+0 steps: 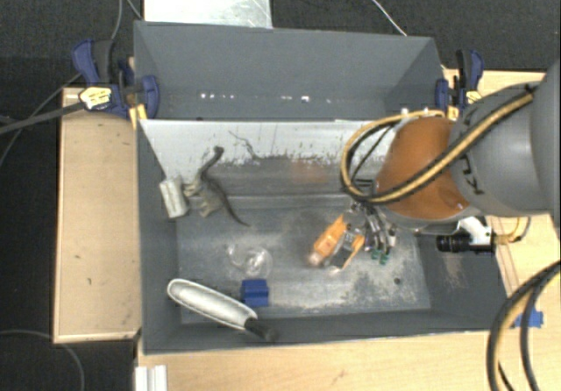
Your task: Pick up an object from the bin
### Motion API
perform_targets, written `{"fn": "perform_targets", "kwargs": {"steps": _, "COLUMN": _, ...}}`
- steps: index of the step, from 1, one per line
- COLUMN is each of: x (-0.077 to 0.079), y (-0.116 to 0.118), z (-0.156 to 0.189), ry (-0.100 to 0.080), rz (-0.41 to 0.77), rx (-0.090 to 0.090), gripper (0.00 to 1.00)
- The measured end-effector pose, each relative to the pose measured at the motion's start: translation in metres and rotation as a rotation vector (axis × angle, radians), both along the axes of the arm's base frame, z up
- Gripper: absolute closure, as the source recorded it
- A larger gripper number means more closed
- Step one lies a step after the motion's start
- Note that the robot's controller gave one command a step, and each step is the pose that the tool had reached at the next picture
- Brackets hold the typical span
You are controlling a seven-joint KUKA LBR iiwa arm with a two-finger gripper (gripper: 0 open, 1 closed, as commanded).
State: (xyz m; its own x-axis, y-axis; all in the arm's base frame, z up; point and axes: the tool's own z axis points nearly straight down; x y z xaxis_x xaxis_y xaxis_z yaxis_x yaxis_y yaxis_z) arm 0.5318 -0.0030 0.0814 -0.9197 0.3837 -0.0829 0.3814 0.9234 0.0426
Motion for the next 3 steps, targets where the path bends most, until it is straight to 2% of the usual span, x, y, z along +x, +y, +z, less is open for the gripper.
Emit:
{"fn": "perform_targets", "kwargs": {"steps": 1, "x": 0.0018, "y": -0.0014, "z": -0.001, "ry": 0.0, "rz": 0.015, "rx": 0.001, "gripper": 1.0}}
{"fn": "perform_targets", "kwargs": {"steps": 2, "x": -0.0009, "y": -0.0026, "z": -0.0024, "ry": -0.016, "rz": 0.023, "rx": 0.004, "gripper": 1.0}}
{"fn": "perform_targets", "kwargs": {"steps": 3, "x": 0.005, "y": -0.0071, "z": -0.0037, "ry": -0.006, "rz": 0.021, "rx": 0.013, "gripper": 1.0}}
